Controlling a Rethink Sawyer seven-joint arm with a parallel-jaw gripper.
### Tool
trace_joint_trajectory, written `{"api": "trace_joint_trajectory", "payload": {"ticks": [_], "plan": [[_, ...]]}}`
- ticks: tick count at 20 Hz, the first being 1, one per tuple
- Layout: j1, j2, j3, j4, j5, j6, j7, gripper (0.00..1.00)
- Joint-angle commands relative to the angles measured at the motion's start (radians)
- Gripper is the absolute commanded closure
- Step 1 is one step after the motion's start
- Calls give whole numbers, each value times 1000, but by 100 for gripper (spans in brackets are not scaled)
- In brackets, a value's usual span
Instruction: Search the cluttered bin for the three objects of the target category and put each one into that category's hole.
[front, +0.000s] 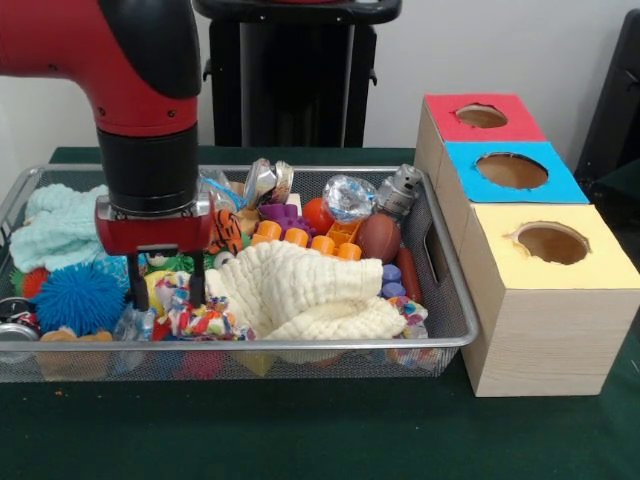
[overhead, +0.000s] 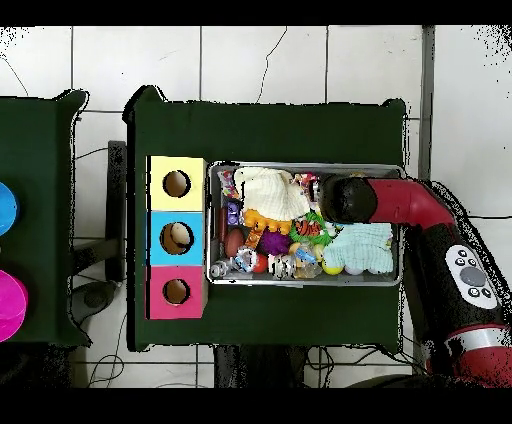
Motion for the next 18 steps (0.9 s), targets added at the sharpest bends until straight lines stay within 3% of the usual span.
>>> {"api": "trace_joint_trajectory", "payload": {"ticks": [1, 8, 10, 18], "plan": [[14, 44, 93, 84, -44, -8, -186, 0], [28, 76, 93, 74, -54, -24, -154, 0], [33, 79, 67, 87, -43, -30, -97, 0], [47, 82, 27, 90, -68, -29, -75, 0]]}}
